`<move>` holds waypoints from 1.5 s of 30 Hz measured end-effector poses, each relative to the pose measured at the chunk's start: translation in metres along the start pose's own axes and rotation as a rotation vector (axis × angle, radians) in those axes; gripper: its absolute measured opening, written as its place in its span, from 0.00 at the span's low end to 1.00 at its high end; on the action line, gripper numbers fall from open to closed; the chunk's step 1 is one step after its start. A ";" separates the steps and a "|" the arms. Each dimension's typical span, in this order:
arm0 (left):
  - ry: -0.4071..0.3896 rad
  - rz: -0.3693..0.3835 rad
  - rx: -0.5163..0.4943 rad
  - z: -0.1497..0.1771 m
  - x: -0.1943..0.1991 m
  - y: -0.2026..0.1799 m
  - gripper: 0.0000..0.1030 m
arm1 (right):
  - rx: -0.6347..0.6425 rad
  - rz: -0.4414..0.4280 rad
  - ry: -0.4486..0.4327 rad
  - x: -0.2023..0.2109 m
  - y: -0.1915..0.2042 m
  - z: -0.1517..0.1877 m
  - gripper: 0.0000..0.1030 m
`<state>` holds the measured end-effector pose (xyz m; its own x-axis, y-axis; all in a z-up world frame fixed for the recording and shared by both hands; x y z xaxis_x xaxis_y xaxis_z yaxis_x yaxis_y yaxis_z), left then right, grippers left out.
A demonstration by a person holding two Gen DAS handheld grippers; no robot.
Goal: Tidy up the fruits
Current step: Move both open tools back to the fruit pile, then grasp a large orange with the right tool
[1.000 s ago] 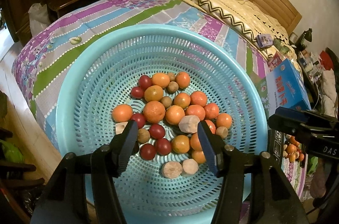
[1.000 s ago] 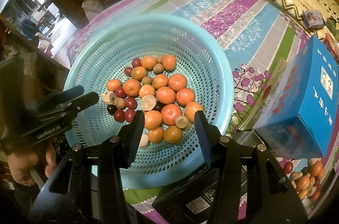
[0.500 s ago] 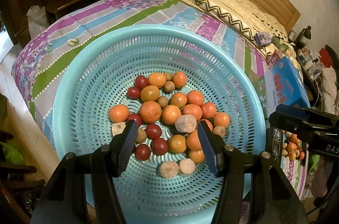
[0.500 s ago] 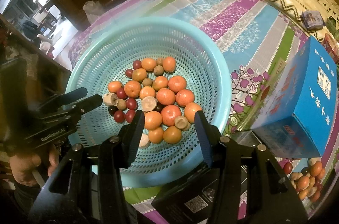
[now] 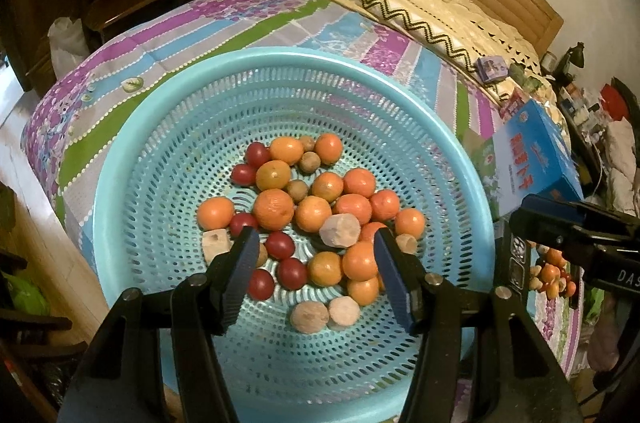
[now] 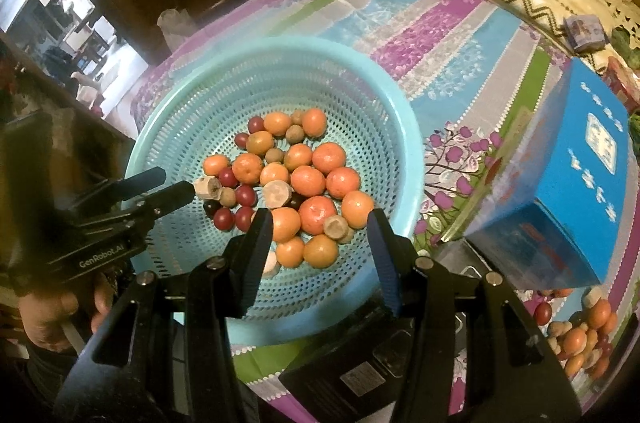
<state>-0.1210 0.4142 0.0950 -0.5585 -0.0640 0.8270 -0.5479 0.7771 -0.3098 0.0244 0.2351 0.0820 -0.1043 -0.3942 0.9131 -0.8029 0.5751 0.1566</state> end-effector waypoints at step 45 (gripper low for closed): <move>0.232 0.406 -0.490 0.201 -0.173 -0.384 0.48 | -0.657 0.400 -0.263 0.084 -0.268 0.391 0.63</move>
<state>0.0611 0.0007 -0.0236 -0.4821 0.3862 0.7864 0.0535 0.9089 -0.4136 0.0015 -0.2326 -0.0307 -0.5104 -0.1784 0.8412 -0.1754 0.9793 0.1012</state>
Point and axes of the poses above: each gripper's, at about its wrist camera, not at the fingertips, and x roughly against the way its jaws point, y to its left, z to its underside, the point moved 6 cm from there along -x, roughly the way its jaws point, and after that the axes turned 2 degrees about z, right-handed, at the moved point
